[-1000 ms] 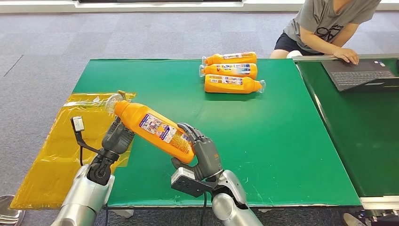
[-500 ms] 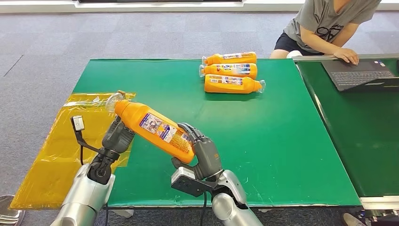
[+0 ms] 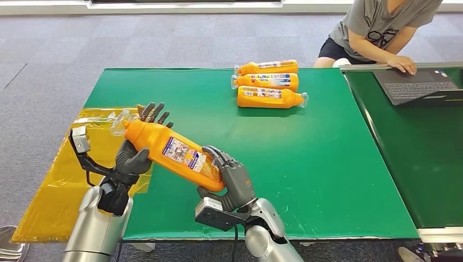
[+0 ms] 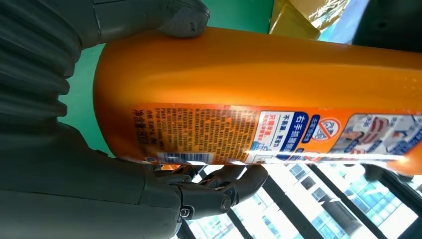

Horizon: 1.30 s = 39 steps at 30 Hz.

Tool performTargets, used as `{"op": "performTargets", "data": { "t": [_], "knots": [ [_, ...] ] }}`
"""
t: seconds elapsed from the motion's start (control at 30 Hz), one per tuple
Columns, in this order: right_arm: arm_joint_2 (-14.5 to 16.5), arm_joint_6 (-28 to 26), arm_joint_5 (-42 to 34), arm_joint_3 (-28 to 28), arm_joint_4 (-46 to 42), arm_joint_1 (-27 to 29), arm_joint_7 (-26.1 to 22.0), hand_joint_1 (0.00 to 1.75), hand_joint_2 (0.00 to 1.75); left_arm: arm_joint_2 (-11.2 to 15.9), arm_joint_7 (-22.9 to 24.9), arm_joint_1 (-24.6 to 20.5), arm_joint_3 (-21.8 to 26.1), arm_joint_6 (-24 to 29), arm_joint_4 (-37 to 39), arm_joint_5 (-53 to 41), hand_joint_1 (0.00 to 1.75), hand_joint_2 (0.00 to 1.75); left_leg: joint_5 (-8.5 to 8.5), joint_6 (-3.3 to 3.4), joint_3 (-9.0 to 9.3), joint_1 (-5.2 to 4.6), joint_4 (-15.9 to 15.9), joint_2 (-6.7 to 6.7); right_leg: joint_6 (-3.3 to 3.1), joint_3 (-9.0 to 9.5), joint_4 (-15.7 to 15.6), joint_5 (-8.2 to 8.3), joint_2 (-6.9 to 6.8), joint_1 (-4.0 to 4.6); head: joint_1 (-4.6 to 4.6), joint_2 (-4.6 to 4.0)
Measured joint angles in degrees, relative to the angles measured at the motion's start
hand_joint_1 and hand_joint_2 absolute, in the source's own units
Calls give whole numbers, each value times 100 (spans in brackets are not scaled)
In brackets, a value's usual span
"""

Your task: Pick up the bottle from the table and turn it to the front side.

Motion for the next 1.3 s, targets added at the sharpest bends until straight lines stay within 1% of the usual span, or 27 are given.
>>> {"op": "performTargets", "data": {
  "t": [0.17,0.4,0.63,1.27,1.3],
  "knots": [
    [-2,-56,-8,0,1,35,-21,175,175,-1,-21,226,-212,32,-658,-7,0,175,0,0,0,0,0,0,0,0,0,0,0,0,1,0],
    [-1,-54,-53,0,11,64,-33,175,175,1,-19,445,-303,64,-1090,-7,0,175,0,0,0,0,0,0,0,0,0,0,1,0,1,0],
    [2,-62,-107,0,83,81,-95,175,175,1,-1,545,-316,86,-1216,-12,0,175,0,0,0,0,0,0,0,0,0,0,1,0,1,0],
    [15,-63,-119,0,149,83,-97,175,175,1,7,573,-318,94,-1251,-17,1,175,0,0,0,0,0,0,0,0,0,0,1,0,1,0],
    [15,-63,-122,0,151,86,-97,175,175,1,8,575,-318,96,-1251,-20,41,175,0,0,0,0,0,0,0,0,0,0,1,0,1,0]
  ]
}}
